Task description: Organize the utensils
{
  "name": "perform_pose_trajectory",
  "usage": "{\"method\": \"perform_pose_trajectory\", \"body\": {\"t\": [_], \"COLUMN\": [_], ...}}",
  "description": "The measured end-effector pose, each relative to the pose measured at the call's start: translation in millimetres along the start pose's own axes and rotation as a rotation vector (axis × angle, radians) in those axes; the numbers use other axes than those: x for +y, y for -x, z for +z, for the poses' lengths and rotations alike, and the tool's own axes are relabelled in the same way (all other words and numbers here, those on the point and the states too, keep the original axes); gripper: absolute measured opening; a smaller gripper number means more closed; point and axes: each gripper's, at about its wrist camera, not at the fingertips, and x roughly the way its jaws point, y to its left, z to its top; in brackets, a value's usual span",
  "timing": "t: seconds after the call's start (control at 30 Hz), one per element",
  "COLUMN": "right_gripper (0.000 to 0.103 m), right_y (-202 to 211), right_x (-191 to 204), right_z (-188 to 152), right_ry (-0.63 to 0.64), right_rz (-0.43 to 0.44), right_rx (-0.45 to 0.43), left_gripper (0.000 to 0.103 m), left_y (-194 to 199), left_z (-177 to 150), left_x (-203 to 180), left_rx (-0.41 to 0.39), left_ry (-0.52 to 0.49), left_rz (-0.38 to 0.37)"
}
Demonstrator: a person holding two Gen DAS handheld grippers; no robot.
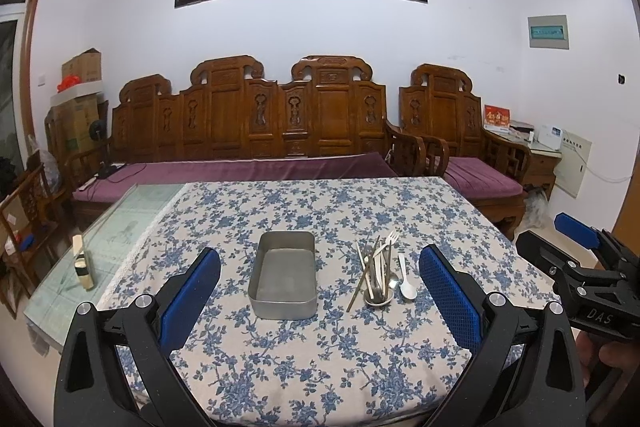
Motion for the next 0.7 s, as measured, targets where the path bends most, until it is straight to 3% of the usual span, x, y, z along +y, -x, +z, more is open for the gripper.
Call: {"method": "perform_pose_trajectory", "body": {"t": [0.7], "right_gripper": [0.100], "right_y": [-0.6], "right_x": [10.0], "right_z": [3.8], "right_ry": [-0.005], "right_rz": [0.004], "right_rx": [0.018], "left_gripper": [0.096], "left_y": [-14.7], "left_z": [-3.8], "left_x": [0.2], "left_rx": [0.041], "left_ry": [-0.005], "left_rz": [-0.004]}}
